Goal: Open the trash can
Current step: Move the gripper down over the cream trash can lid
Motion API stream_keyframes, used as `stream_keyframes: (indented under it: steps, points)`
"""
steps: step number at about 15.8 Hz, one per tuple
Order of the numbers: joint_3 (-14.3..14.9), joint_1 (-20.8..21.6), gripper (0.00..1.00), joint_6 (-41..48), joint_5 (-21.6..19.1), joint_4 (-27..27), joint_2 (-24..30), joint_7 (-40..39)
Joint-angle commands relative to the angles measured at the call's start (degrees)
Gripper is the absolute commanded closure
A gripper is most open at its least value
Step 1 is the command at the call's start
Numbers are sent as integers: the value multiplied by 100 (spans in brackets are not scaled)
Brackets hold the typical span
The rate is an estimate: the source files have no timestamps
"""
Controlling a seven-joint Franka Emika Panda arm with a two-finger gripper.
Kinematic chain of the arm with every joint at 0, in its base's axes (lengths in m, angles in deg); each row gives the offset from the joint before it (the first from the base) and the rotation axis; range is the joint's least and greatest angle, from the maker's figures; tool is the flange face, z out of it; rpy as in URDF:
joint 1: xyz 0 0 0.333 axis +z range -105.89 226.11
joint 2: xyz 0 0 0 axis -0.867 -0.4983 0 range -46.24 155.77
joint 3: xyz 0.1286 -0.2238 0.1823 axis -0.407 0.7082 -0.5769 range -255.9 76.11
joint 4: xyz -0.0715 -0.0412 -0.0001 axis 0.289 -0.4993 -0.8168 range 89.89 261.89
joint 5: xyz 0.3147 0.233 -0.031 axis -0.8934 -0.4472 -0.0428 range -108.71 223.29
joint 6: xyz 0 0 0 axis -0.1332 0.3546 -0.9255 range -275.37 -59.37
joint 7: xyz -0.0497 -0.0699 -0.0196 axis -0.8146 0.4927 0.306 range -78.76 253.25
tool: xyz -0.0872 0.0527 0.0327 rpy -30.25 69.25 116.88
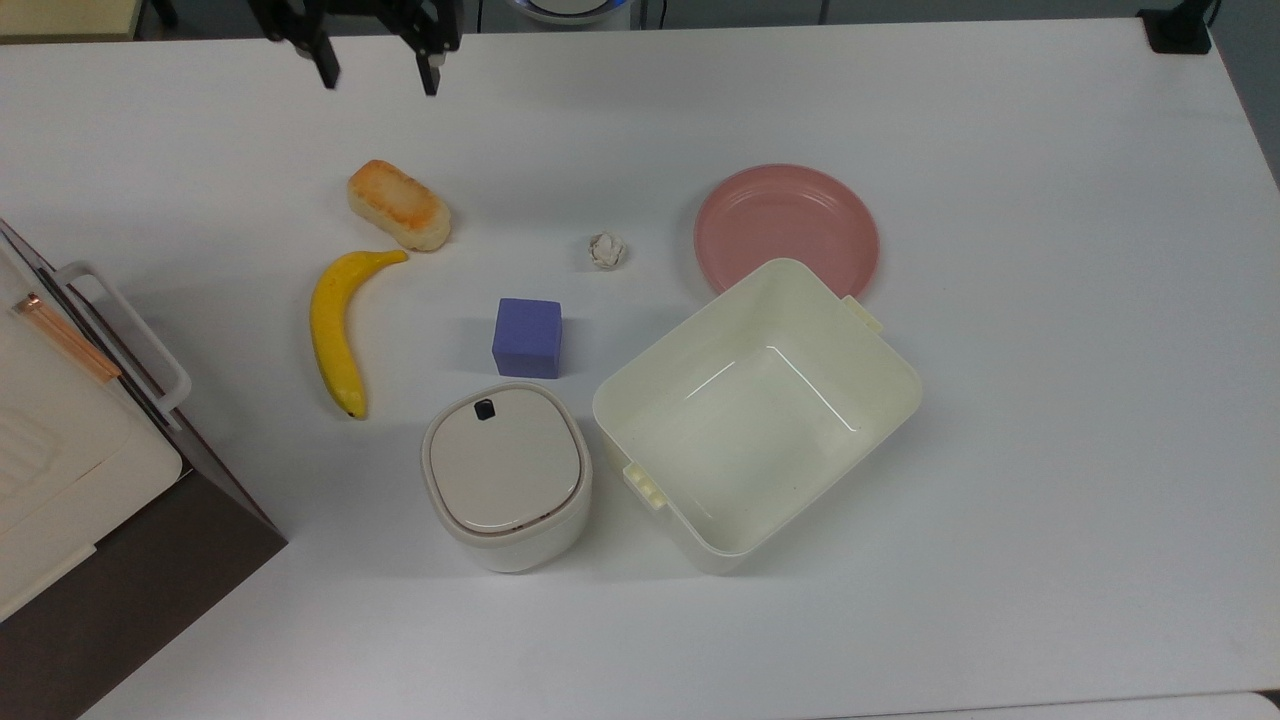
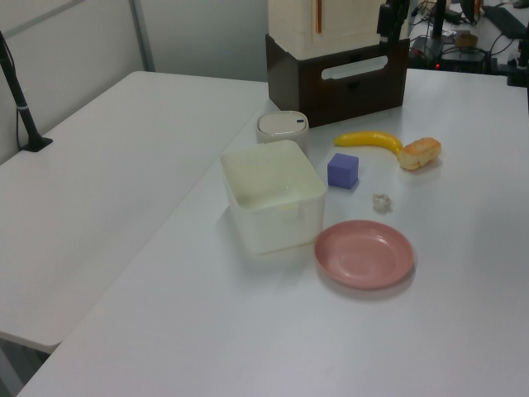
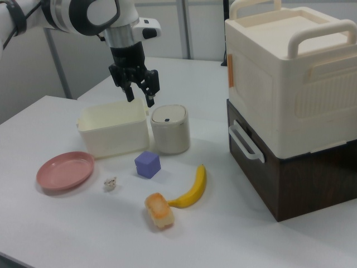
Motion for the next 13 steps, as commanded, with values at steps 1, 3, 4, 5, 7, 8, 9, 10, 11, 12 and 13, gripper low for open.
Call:
stream_keyframes:
  steps: [1,3,4,5,7,8,9,10,11,12,13]
  points:
    - [24,394,100,-333,447,-513,-781,357]
    - [-3,491,100,-394,852,-1162,-1439,1304]
    - [-55,483,100,-421,897,-1479,-1721,1683]
    - [-99,465,100,-430,915,-1638,-1924,1895]
    - [-126,448,100,-491,951,-1745,-2031,1985]
    - [-135,439,100,-605,942,-1737,-2032,2055]
    - [-135,439,100,-719,951,-1737,-2049,2221]
    - [-143,439,100,-885,968,-1737,-2119,2484]
    - [-144,439,100,-1044,986,-1737,-2180,2739]
    - [-144,456,100,-1176,1073,-1737,-2216,2915]
    - [-152,474,100,-1255,1187,-1737,-2277,3065]
